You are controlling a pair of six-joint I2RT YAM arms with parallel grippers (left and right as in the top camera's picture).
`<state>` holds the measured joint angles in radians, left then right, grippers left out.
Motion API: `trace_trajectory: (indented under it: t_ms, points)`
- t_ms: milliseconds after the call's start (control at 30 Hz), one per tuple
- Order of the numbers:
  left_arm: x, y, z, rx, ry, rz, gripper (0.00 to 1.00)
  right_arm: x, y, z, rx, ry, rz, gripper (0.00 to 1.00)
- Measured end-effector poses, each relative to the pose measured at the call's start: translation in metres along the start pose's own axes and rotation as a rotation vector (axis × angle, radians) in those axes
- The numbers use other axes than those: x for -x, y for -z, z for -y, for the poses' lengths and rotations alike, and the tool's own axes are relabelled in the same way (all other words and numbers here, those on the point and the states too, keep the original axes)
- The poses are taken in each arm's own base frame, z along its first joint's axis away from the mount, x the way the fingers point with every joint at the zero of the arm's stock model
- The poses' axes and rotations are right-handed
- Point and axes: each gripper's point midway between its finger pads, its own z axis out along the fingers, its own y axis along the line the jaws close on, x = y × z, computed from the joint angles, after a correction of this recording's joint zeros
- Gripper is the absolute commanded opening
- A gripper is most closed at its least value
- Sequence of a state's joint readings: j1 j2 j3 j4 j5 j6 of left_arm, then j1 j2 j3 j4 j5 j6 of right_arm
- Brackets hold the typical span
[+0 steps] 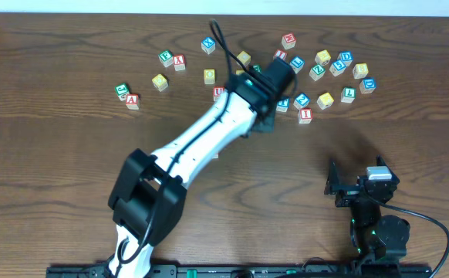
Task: Spell out NEURIPS
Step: 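Carry the green R block toward the right end of the N E U row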
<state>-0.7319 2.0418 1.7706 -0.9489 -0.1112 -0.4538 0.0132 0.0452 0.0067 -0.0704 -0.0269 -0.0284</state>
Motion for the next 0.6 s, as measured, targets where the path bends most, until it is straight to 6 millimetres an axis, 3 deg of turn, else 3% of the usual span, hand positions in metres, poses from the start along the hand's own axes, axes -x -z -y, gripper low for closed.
trace_trajectory:
  t_ms: [267, 600]
  points:
    - [-0.024, -0.023, 0.028, 0.007, -0.025, 0.038, 0.08, 0.0, 0.0, 0.0, 0.0, 0.0, 0.0, 0.99]
    - [-0.028, -0.033, 0.021, 0.04, 0.014, 0.046, 0.08, 0.0, 0.0, 0.0, 0.0, 0.0, 0.0, 0.99]
